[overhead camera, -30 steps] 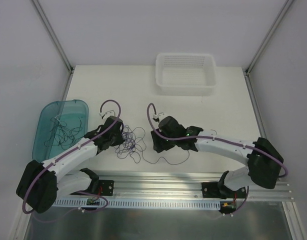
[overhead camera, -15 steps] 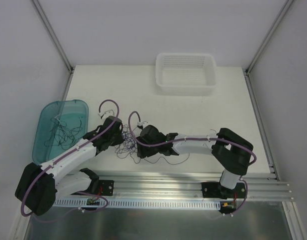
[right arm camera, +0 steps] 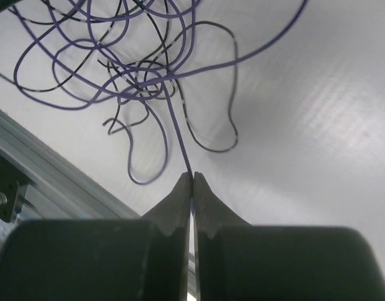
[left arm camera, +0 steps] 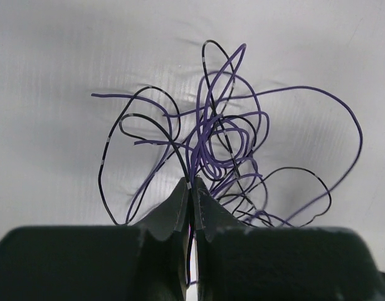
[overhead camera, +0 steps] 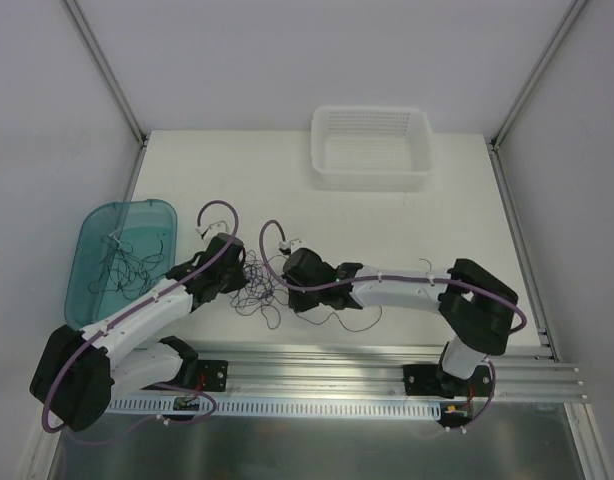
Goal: Untangle the cables
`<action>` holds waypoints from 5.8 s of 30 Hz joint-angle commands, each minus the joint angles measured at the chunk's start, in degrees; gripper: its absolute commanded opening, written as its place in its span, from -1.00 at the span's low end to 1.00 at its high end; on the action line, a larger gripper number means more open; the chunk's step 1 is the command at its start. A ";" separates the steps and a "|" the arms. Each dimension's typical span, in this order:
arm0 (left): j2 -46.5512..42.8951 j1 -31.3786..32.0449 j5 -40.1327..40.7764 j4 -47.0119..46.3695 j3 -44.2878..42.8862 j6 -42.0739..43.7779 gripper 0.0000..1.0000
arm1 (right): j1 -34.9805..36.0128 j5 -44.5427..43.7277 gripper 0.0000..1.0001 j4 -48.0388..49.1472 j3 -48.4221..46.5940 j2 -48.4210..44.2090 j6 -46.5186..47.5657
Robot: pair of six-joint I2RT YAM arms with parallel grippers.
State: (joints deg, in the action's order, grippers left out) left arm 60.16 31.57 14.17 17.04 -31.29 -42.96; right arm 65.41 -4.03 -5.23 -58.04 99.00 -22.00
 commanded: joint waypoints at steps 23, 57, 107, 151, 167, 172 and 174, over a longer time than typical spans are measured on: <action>1.01 -3.36 6.04 3.00 1.49 2.00 -1.00 | -26.64 -11.26 -0.99 -35.72 -13.22 -56.90 18.22; -13.22 -4.06 -12.32 9.15 -11.34 10.70 0.81 | -34.03 -3.97 -0.71 -32.11 17.43 -45.74 9.79; -15.33 -4.15 -7.76 12.23 -10.29 33.38 0.91 | -49.94 -9.23 0.54 -18.33 22.71 -26.76 -3.31; -14.20 -5.91 -8.02 11.88 -9.93 32.33 0.91 | -48.53 -1.69 -0.99 -19.47 -42.64 -11.40 16.20; -11.47 -7.23 -9.87 11.35 -10.46 32.59 0.90 | -50.90 24.33 -0.99 -0.75 -58.06 -6.54 8.03; -11.65 -7.40 -10.22 11.26 -10.20 32.50 0.90 | -51.34 23.99 -0.99 4.43 -57.71 -5.40 6.97; -11.56 -7.49 -10.13 11.26 -10.20 32.41 0.91 | -51.70 21.11 -0.99 4.97 -58.06 -3.74 7.23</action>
State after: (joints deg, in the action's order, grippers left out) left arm 48.66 24.64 4.73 29.82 -41.30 -10.68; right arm 14.55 17.47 -6.66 -113.89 94.30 -13.56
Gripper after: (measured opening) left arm 0.954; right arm 0.023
